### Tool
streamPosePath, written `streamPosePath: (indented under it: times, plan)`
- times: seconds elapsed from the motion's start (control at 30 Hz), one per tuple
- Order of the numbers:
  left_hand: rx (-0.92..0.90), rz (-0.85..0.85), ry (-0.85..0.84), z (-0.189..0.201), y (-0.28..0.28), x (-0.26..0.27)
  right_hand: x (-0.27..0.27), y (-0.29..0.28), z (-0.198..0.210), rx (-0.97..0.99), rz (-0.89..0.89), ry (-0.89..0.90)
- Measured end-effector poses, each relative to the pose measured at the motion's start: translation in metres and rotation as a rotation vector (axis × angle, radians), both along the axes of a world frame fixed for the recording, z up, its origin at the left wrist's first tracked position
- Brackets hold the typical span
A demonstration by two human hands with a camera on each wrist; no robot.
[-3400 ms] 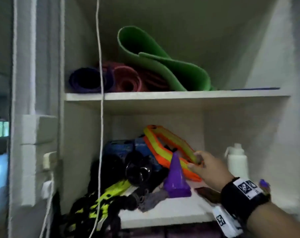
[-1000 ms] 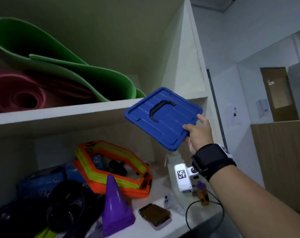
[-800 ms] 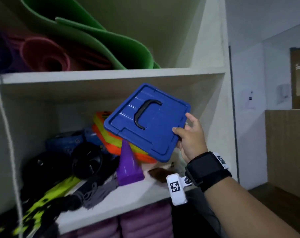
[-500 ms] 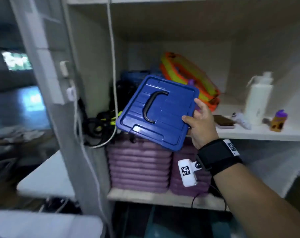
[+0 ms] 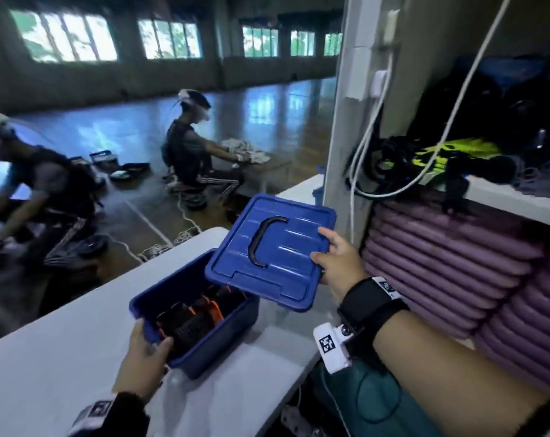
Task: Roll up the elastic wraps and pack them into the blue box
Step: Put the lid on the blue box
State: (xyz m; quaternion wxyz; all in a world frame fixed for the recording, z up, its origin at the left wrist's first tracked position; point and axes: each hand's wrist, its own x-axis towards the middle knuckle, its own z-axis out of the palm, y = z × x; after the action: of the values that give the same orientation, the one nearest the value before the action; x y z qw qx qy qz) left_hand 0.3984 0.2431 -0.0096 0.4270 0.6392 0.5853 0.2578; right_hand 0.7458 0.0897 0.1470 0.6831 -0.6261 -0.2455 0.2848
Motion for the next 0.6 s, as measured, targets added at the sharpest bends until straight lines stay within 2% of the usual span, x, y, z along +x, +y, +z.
streamPosePath:
  times: [0.03,0.1,0.27,0.43,0.53,0.6]
  plan:
    - [-0.049,-0.008,-0.017,0.023,-0.019,0.004,-0.012,0.014,-0.010,-0.029,0.045,0.020]
    - [-0.022,0.020,-0.032,0.036,-0.034,0.002,-0.035,0.036,-0.026,-0.084,0.140,0.049]
    - [-0.037,0.103,-0.049,0.048,-0.057,0.001,-0.065,0.065,-0.058,-0.212,0.268,0.020]
    - [-0.010,0.245,-0.113,0.046,-0.067,0.001,-0.057,0.071,-0.077,-0.301,0.392,-0.310]
    - [-0.011,0.319,-0.109,0.046,-0.076,0.005,-0.052,0.060,-0.075,-0.368,0.546,-0.559]
    - [-0.013,0.369,-0.129,0.045,-0.079,0.009,-0.048,0.051,-0.075,-0.394,0.665,-0.658]
